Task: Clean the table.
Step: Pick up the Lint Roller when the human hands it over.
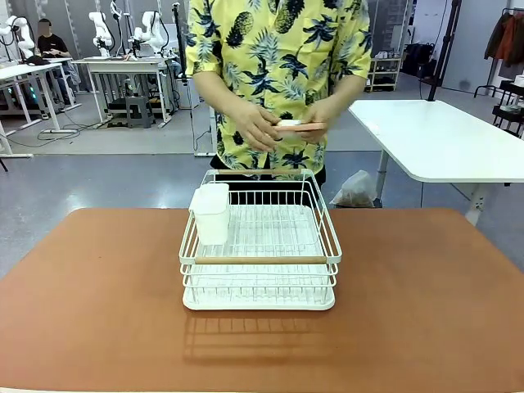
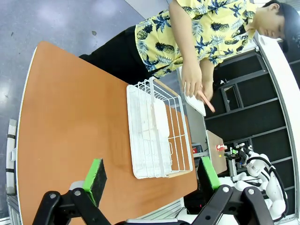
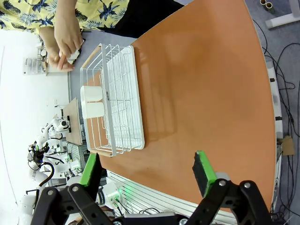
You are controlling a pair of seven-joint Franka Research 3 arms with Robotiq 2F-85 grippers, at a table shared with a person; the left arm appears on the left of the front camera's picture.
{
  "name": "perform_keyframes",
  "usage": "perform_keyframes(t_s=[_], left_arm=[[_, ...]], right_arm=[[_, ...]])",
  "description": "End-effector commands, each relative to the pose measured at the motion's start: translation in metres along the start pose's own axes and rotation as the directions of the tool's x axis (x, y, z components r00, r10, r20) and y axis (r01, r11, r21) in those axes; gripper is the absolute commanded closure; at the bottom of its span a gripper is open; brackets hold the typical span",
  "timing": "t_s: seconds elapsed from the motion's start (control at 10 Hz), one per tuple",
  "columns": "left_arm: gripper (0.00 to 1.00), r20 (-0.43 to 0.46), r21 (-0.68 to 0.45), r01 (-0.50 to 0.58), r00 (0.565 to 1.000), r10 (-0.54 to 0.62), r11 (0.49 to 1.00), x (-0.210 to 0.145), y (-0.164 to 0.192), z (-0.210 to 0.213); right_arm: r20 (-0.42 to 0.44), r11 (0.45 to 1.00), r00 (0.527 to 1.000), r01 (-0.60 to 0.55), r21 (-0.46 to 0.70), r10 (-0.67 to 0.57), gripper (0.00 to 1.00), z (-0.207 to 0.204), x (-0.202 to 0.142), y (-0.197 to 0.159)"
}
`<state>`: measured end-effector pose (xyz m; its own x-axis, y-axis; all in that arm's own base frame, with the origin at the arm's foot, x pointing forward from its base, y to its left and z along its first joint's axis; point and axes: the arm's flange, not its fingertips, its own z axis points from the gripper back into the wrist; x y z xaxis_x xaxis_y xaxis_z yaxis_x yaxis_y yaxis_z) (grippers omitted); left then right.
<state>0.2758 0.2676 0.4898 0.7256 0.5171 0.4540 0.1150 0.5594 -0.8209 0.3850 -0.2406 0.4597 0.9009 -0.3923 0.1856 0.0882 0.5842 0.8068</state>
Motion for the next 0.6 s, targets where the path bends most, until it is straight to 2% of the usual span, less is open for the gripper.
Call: perform_keyframes(t_s=[0.0,0.5], left_arm=[[0.0,0.006,-0.008,0.011,1.0,-0.011,1.0,-0.0005,0.0007,0.0031],[0.0,0.006,-0.008,0.011,1.0,-0.011,1.0,-0.0005,0.0007,0.0031]], right_arm=[[0.002,1.0,1.0,-0.002,0.004,0.002,0.0,0.0008,-0.0001,0.001],[0.002,1.0,1.0,-0.002,0.004,0.002,0.0,0.0008,-0.0001,0.001]])
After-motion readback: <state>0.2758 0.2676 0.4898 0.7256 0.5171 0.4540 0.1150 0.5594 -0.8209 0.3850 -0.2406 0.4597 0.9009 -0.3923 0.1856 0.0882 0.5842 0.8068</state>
